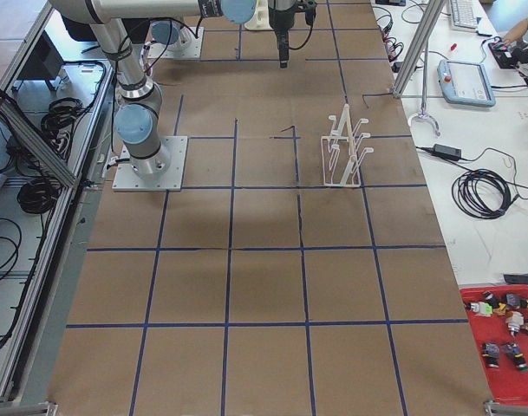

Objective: Transfer IKEA cup to right arm and place on rack

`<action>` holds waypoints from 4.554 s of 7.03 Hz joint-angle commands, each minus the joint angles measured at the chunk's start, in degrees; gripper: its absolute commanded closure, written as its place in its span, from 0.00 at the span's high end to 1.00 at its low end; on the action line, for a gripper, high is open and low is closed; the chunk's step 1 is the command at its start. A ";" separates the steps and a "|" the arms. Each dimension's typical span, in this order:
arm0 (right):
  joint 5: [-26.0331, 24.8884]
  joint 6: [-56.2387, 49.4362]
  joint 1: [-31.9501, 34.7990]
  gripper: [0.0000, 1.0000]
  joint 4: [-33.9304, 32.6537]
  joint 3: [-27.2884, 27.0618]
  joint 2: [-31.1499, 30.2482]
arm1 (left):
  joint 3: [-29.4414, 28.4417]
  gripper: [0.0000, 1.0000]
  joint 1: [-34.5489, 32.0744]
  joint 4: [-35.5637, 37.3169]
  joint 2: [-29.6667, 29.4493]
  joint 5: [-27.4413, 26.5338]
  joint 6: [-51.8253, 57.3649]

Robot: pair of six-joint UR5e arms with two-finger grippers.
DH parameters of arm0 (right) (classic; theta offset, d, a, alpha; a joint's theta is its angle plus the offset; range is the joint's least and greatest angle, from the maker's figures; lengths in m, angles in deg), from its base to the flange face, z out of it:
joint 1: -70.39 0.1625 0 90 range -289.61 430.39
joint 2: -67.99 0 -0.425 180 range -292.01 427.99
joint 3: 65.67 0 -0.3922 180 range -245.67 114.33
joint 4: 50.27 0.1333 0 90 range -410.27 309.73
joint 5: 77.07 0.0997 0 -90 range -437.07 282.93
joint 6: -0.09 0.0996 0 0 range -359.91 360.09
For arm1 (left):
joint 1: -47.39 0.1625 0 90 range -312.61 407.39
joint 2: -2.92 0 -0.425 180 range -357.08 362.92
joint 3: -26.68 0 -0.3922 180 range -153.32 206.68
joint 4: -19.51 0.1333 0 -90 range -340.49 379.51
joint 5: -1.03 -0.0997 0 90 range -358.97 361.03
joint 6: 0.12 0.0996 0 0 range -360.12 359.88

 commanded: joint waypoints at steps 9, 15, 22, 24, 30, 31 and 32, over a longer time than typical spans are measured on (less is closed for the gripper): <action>-0.47 -0.77 0.00 1.00 0.05 -0.35 0.17 | 15.47 1.00 18.28 16.77 -1.01 0.01 20.49; 0.06 -0.59 0.09 1.00 -0.92 -0.26 2.37 | 24.37 1.00 18.37 36.74 -9.79 0.10 16.88; 22.69 24.16 0.88 1.00 -39.77 -10.54 5.01 | 23.94 0.50 18.37 44.14 -15.96 -0.16 17.06; 24.40 26.65 0.88 1.00 -41.86 -12.55 4.22 | 23.85 0.02 18.46 43.87 -15.78 -0.34 17.06; 29.15 51.57 0.88 1.00 -85.16 -30.11 4.13 | 22.19 0.00 21.10 34.59 -9.65 -2.27 17.94; 29.32 57.53 0.88 1.00 -91.56 -33.10 4.04 | 18.35 0.00 20.75 28.90 -8.59 -2.01 17.33; 31.85 62.81 0.88 1.00 -100.67 -35.22 4.13 | 12.30 0.00 20.22 21.88 -8.66 -1.57 16.97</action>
